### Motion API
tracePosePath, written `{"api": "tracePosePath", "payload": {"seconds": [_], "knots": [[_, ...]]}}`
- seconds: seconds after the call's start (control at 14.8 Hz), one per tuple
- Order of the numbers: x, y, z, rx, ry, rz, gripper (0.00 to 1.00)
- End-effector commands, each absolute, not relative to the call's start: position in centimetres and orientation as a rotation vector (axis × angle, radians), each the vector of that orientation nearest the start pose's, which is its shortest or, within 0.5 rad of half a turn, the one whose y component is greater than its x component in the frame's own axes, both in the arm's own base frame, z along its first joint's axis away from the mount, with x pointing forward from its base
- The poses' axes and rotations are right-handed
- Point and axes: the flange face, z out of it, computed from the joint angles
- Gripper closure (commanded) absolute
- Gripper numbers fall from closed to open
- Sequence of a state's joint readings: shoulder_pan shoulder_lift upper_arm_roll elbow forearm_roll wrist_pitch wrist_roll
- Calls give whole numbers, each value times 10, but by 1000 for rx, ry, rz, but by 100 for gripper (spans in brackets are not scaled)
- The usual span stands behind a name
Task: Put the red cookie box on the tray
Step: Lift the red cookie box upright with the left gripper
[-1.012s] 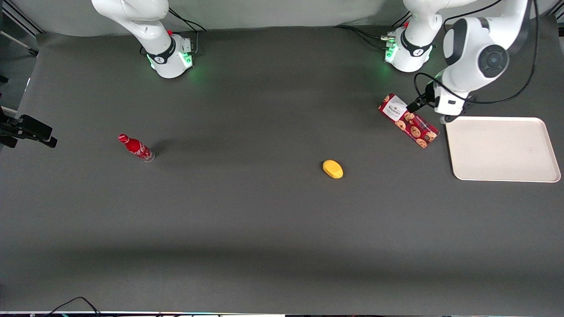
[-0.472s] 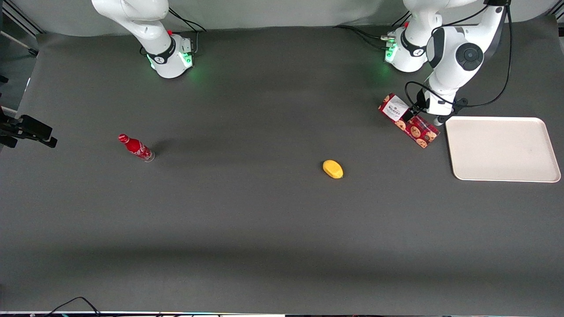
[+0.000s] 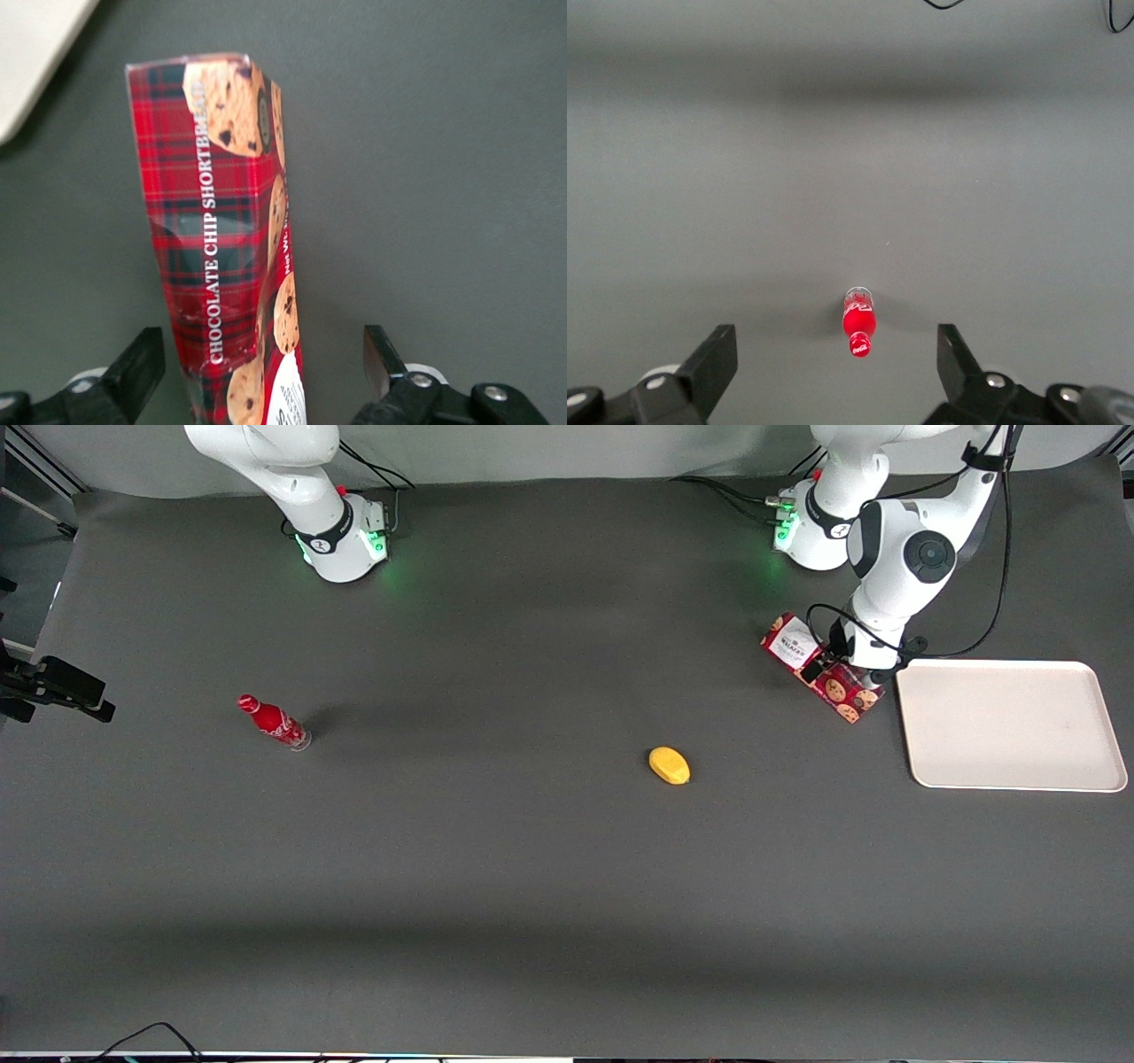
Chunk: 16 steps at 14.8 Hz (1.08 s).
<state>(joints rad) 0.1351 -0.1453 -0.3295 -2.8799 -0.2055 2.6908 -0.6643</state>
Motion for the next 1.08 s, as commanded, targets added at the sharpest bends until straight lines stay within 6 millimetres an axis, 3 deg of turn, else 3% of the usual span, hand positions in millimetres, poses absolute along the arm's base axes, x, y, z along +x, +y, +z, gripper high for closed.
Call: {"api": "tracePosePath", "payload": {"seconds": [0.0, 0.07, 0.13, 0.27, 0.34, 0.4, 0.74, 1.01], "knots": [[315, -49, 203, -2969, -1034, 94, 0], [315, -49, 203, -2970, -1031, 94, 2], [314, -49, 203, -2969, -1031, 97, 18], [315, -49, 203, -2970, -1031, 95, 72], [315, -49, 203, -2969, -1031, 99, 89], [315, -49, 203, -2969, -1031, 102, 100], [317, -50, 204, -2970, -1025, 109, 100], [336, -58, 223, -2979, -994, 156, 100]]}}
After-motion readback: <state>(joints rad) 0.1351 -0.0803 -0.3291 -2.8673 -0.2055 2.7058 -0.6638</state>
